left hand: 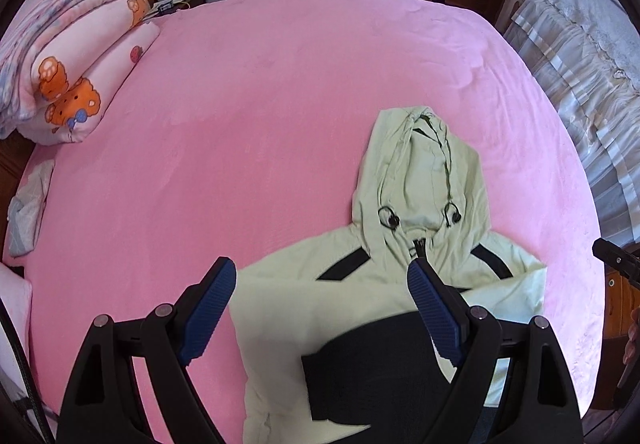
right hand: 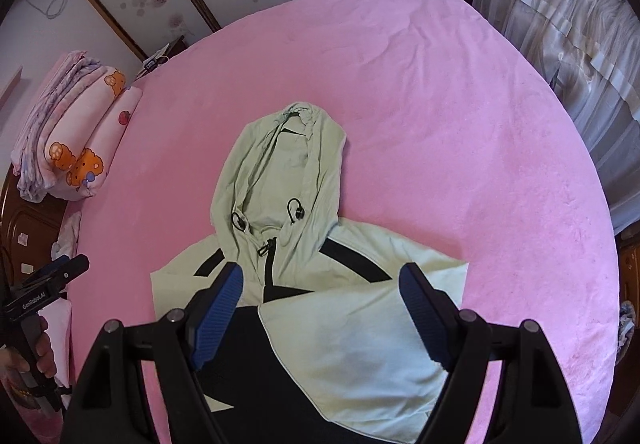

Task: Fold large clothes
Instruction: 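Move both grippers to the green hood of the jacket, then grasp the hood edge with both grippers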

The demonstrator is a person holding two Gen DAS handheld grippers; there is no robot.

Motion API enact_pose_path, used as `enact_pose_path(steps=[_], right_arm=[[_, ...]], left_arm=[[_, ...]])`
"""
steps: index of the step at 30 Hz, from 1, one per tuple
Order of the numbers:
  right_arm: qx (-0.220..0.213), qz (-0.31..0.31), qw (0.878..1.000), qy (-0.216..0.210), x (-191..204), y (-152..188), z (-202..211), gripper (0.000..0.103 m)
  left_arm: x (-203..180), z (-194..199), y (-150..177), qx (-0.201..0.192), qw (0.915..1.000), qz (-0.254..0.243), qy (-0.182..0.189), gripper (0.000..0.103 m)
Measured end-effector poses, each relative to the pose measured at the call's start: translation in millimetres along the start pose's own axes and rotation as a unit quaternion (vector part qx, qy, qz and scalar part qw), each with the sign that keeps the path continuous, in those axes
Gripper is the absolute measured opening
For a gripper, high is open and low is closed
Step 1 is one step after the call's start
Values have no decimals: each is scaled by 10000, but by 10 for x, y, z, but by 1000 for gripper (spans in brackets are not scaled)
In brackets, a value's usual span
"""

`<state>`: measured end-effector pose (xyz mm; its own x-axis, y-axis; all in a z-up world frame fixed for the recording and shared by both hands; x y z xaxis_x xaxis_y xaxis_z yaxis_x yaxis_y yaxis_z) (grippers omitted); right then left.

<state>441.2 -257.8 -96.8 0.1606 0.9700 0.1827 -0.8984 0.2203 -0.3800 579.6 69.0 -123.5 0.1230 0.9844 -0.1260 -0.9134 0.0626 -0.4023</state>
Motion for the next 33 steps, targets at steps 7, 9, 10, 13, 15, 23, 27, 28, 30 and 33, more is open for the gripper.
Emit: enact_pose_path(steps=[7,9,10,13,15,23,27,28,30,33], right_arm=[[-39,-98,9997,-211,-14,-467,-465,81],[-60,-129,9995,-289,-16,-595,-615,81],[-66,-116,9994,-328,-14,-661,-702,81],[-121,-110,9993,-351,-16,-805,-968,81],[-116,-200,9986,-468,-30,-893,-1177,81],[289,-352,9981,-411,-93,-910,-2044,81],[391,-500,9962,-600,-140,-830,-2332,71],[408,-553,9954,-664,-154,-812,-2382,68],[443,-681,9930,-856,-178,-777,-2492,65],[439,-759,9909,-1020,-186,-754,-2640,55]], left_arm=[[59,-375,-522,-49,9997,29,251,87],[84,-511,-635,-53,9997,22,257,87],[85,-595,-694,-74,9997,-36,242,87],[82,-873,-818,-70,9998,-110,153,87],[55,-1091,-873,-53,9997,-83,227,87],[-174,-2022,-909,-162,9993,-87,324,87],[-251,-2436,-846,-182,9985,9,508,87],[-266,-2502,-824,-190,9984,18,537,87],[-272,-2653,-793,-229,9983,22,545,87],[-257,-2839,-755,-252,9981,77,563,86]])
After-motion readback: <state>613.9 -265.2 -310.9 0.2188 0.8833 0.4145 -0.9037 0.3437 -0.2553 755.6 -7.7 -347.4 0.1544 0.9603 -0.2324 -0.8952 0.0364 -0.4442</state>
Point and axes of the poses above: each gripper's, at about its wrist camera, not at the fingertips, and z roughly against the way its jaws point, x to its left, y to its underside, the point moved 5 cm from there along -z, roughly the way its jaws point, and after that the axes turned 7 degrees about y, right-handed, at the moved point
